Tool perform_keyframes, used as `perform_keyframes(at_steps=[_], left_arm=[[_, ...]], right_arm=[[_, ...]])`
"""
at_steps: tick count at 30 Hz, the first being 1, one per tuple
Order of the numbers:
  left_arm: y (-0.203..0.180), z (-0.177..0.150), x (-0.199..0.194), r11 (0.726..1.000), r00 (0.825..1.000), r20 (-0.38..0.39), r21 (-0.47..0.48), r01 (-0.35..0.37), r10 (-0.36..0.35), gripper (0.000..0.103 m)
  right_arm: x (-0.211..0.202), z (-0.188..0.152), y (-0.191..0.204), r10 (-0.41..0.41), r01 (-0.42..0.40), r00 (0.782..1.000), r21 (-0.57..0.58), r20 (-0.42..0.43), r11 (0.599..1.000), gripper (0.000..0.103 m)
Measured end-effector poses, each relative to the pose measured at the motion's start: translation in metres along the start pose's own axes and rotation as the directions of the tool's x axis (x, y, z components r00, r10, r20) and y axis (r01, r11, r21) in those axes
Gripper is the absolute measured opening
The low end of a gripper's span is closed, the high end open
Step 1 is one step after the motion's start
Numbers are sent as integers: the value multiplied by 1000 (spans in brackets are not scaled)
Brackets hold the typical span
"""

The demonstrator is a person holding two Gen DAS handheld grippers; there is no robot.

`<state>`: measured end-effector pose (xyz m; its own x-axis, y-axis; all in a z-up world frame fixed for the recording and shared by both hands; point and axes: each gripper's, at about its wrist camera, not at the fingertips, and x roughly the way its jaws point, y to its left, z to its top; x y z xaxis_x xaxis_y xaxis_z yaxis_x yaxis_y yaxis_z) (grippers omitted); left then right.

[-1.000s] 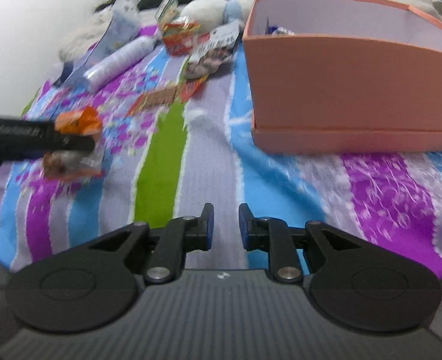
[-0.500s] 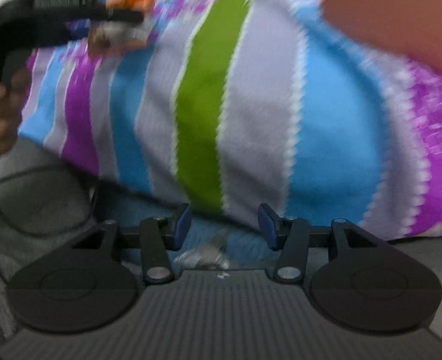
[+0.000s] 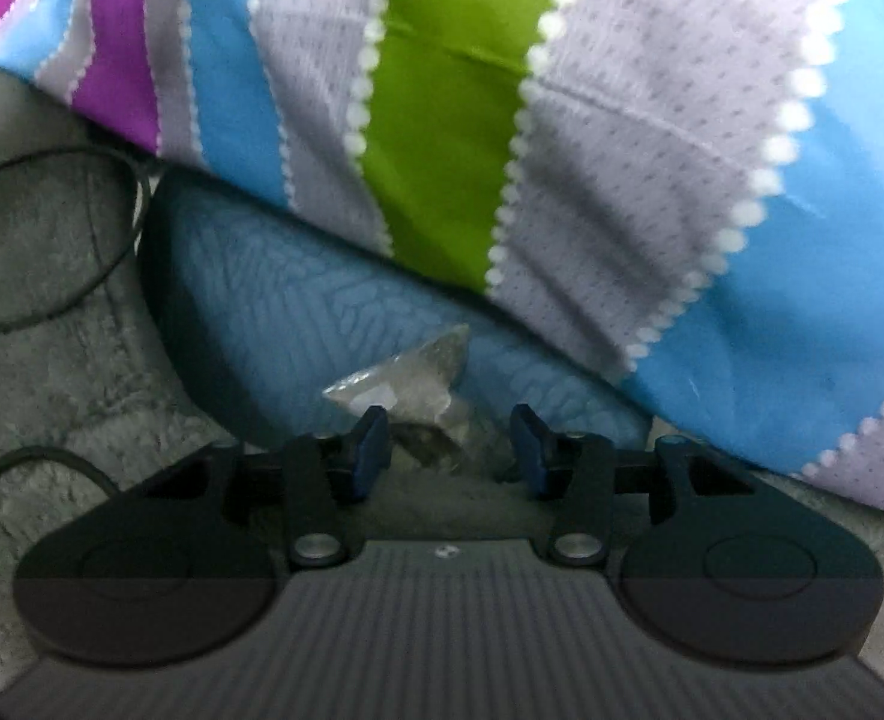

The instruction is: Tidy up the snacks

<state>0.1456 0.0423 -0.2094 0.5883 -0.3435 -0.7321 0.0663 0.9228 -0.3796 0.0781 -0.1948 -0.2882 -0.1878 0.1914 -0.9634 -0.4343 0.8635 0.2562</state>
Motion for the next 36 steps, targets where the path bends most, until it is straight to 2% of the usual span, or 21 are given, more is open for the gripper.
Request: perform_keyframes(at_steps=[4, 11, 21, 23, 26, 31, 36], left_arm=[[4, -1, -3, 1000, 1000, 8, -11, 5, -5, 62], [9, -3, -5, 1000, 1000, 13, -26, 10, -10, 62], [6, -2, -5, 999, 1000, 14, -19, 26, -25, 62], [5, -2, -4, 1000, 1000, 12, -14, 27, -27, 62], [2, -2, -6, 1000, 1000, 9, -4, 25, -25, 62], [-4, -1, -12, 1000, 1000, 12, 12, 22, -22, 62], [-15, 3, -22, 999, 1000, 24, 44, 18, -19, 62]], right_arm=[[15, 9, 8, -22, 20, 998, -41, -52, 999, 47], [46, 23, 16, 3, -13, 990, -72, -141, 997, 46], [89, 33, 48, -17, -15, 977, -151, -211, 988, 47], [94, 35, 54, -16, -19, 977, -164, -211, 986, 44], [93, 33, 57, 3, -39, 980, -180, -199, 983, 26], [88, 28, 68, -36, 8, 990, -198, -136, 980, 24], [75, 25, 74, -5, -6, 998, -180, -63, 984, 23]])
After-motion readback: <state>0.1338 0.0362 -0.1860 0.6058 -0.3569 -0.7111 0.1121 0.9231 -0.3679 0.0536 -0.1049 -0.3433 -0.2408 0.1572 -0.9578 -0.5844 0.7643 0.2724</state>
